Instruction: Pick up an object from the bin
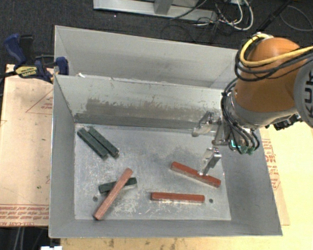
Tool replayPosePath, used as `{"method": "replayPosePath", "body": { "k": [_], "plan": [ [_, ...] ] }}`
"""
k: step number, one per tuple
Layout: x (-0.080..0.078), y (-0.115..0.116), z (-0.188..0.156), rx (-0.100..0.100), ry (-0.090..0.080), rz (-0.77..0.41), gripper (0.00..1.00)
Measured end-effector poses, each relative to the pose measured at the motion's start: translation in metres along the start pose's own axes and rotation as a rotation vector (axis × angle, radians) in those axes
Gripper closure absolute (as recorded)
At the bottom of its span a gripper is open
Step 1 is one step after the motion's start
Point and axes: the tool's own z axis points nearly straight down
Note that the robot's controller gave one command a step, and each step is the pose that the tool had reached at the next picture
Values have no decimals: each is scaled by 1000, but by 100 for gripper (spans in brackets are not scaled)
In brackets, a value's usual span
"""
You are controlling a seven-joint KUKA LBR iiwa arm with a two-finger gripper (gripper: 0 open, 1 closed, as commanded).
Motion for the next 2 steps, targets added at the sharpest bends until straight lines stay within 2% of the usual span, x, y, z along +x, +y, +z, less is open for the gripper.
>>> {"method": "replayPosePath", "body": {
  "k": [1,2],
  "plan": [
    [-1,0,-5,0,-8,-1,0],
    [-5,-15,69,0,-12,48,0]
  ]
}}
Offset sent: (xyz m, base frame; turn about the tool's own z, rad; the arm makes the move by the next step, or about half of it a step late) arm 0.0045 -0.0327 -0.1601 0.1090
